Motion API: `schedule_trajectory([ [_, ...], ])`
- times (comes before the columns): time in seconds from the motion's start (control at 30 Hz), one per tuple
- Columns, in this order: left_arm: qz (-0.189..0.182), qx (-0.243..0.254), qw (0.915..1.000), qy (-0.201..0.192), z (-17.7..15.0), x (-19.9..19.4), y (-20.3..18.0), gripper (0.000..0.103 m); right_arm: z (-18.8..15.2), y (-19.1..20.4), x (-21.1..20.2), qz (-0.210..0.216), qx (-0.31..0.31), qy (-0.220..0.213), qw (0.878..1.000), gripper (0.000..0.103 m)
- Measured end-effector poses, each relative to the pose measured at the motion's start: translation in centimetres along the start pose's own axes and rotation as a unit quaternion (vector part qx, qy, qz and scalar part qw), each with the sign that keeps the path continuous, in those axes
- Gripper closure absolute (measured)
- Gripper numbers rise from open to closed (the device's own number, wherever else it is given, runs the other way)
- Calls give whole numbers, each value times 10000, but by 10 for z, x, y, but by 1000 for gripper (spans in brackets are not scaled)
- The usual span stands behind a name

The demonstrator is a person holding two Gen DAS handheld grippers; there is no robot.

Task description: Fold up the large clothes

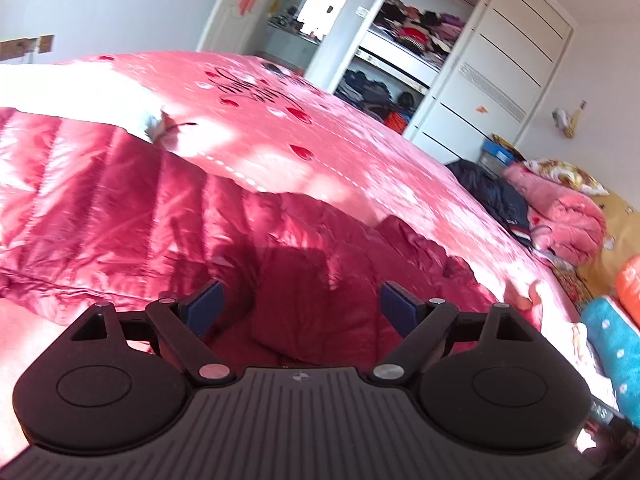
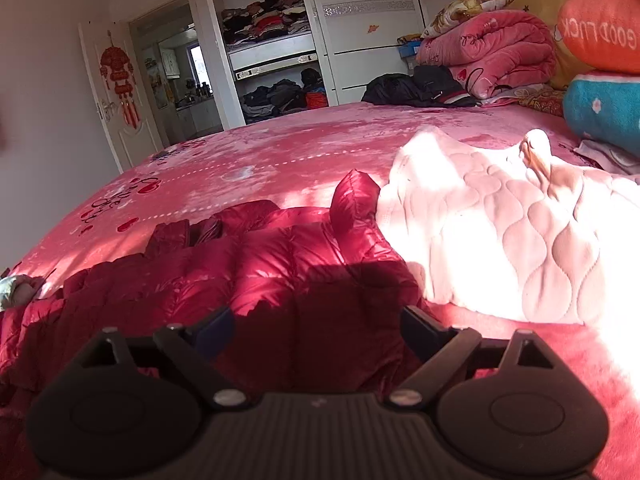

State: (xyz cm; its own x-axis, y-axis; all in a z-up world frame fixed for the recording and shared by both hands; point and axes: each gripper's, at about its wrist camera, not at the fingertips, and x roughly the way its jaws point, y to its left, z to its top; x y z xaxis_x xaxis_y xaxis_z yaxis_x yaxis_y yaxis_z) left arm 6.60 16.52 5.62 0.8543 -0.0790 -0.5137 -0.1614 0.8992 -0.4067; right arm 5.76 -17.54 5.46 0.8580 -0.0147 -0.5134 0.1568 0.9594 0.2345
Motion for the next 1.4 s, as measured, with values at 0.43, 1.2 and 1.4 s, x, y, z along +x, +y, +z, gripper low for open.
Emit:
schedule_trajectory([
  [0.43,2638,-1358,9491,-1058,20,-78,110,0,-28,53,-91,627,-104,-101,9979,5],
  [1.2,1437,-4776,8587,-1176,-3,-116,291,0,-80,160,-113,1303,-814,801,9849,3],
  [1.4,1273,-4896,8522,-1336,0,-109,302,0,-90,187,-118,1403,-1155,904,9792,3],
])
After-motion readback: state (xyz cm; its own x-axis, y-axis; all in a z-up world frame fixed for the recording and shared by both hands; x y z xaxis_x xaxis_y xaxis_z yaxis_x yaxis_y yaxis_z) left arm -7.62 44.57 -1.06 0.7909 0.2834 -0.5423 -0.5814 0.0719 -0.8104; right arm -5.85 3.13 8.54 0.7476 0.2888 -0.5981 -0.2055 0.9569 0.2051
